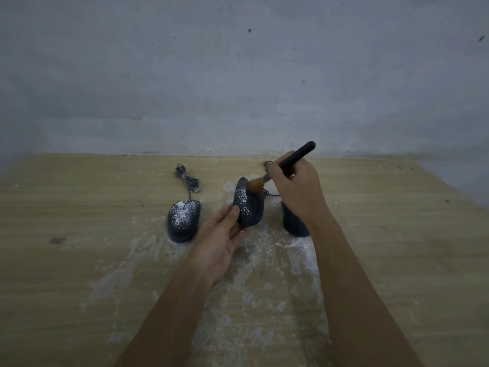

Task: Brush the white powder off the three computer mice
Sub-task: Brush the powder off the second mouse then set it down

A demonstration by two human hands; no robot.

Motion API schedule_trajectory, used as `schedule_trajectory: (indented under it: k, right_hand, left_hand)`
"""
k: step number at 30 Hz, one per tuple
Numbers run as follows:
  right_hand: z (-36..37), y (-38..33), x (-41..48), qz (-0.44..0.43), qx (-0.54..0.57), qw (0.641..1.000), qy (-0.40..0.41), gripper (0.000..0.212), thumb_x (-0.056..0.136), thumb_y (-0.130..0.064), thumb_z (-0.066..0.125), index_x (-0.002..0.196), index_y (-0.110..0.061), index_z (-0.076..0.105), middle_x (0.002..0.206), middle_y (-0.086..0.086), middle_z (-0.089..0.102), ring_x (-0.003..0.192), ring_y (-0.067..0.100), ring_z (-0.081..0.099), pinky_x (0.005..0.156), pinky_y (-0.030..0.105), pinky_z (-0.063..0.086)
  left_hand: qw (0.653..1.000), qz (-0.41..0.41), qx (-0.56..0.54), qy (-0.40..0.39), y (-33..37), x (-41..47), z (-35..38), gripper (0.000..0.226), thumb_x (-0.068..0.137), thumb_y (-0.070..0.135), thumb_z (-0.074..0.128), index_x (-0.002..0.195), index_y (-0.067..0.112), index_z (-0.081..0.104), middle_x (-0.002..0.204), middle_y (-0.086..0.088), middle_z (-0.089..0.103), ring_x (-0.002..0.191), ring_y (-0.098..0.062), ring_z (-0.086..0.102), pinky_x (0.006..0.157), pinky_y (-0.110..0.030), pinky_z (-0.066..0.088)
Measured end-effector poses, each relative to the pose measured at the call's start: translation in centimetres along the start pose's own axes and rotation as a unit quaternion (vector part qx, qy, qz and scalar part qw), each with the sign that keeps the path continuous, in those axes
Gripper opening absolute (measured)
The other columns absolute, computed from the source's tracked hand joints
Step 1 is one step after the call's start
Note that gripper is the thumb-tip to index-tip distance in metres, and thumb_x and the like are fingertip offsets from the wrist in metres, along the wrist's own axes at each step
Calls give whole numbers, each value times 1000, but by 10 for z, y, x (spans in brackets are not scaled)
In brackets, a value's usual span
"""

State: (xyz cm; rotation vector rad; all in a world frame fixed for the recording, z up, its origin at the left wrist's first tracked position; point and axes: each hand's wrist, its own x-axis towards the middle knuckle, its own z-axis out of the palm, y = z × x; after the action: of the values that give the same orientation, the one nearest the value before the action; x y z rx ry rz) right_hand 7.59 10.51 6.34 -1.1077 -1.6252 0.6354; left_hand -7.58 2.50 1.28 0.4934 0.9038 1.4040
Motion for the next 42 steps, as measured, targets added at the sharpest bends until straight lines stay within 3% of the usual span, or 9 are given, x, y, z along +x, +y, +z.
schedule_trajectory:
  k: [5, 9, 12, 15, 19, 25, 30, 35, 42]
  right_hand:
    - [6, -2, -3, -11, 2, 999, -40, 11, 97, -27, 68, 95, -18, 72, 87, -3, 73, 79, 15, 65, 63, 23, 48]
    - [3, 0, 0, 12, 35, 999, 12, 13, 97, -26, 67, 94, -14, 71, 73, -6, 66, 58, 1, 55, 53, 14, 40]
    - [2, 2, 0, 15, 13, 1000, -22, 13, 96, -27, 68, 93, -16, 72, 73, -6, 66, 56, 2, 54, 51, 16, 40]
    - [9, -2, -4, -3, 5, 999, -46, 6, 96, -29, 69, 92, -25, 73, 83, -6, 73, 71, 16, 63, 59, 28, 48]
    - [6, -3, 1, 6, 28, 999, 24, 12, 96, -28, 67, 94, -17, 71, 83, 2, 71, 66, 8, 58, 58, 19, 43]
    - [14, -5, -3, 0, -24, 999, -26, 7, 94, -30, 71, 92, -25, 75, 83, -10, 73, 67, 2, 62, 58, 12, 44]
    - [4, -5, 3, 17, 16, 1000, 20, 13, 95, -28, 67, 92, -16, 72, 74, -6, 70, 62, 3, 61, 57, 20, 46]
    - [8, -6, -3, 5, -7, 998, -70, 6, 94, -29, 69, 89, -29, 72, 85, -5, 74, 81, 18, 68, 70, 33, 54]
    - [4, -4, 1, 10, 23, 1000, -6, 11, 94, -25, 67, 89, -15, 70, 73, -4, 67, 62, 7, 58, 58, 27, 45]
  left_hand:
    - [1000, -5, -8, -14, -2, -2, 1, 26, 99, 10, 55, 123, 4, 63, 113, -11, 75, 103, -18, 73, 79, -25, 60]
    - [1000, -3, -15, -15, -3, -1, 2, 24, 98, 10, 55, 120, 4, 64, 113, -13, 75, 100, -19, 73, 76, -25, 61]
    - [1000, -5, -16, -19, -4, -2, 2, 25, 98, 10, 56, 121, 3, 63, 112, -14, 75, 100, -19, 74, 73, -24, 60]
    - [1000, -4, -9, -19, -5, -2, 3, 26, 98, 10, 55, 122, 2, 63, 115, -15, 74, 100, -19, 73, 73, -24, 60]
    - [1000, -2, -12, -16, -4, -3, 3, 26, 98, 10, 56, 122, 3, 63, 114, -14, 74, 100, -19, 73, 72, -24, 60]
    - [1000, -8, -2, -30, -7, -5, 6, 29, 99, 9, 54, 127, 1, 61, 117, -16, 73, 105, -22, 72, 77, -26, 61]
    - [1000, 1, -19, -19, -5, -2, 3, 27, 98, 9, 55, 124, 2, 62, 111, -13, 75, 96, -18, 75, 70, -24, 60]
    - [1000, 0, -4, -18, -7, -1, 4, 30, 99, 11, 54, 127, 0, 60, 116, -16, 73, 106, -24, 71, 77, -26, 60]
    - [1000, -1, -13, -8, -5, -1, 3, 28, 99, 11, 56, 124, 1, 62, 118, -16, 72, 104, -21, 72, 81, -26, 60]
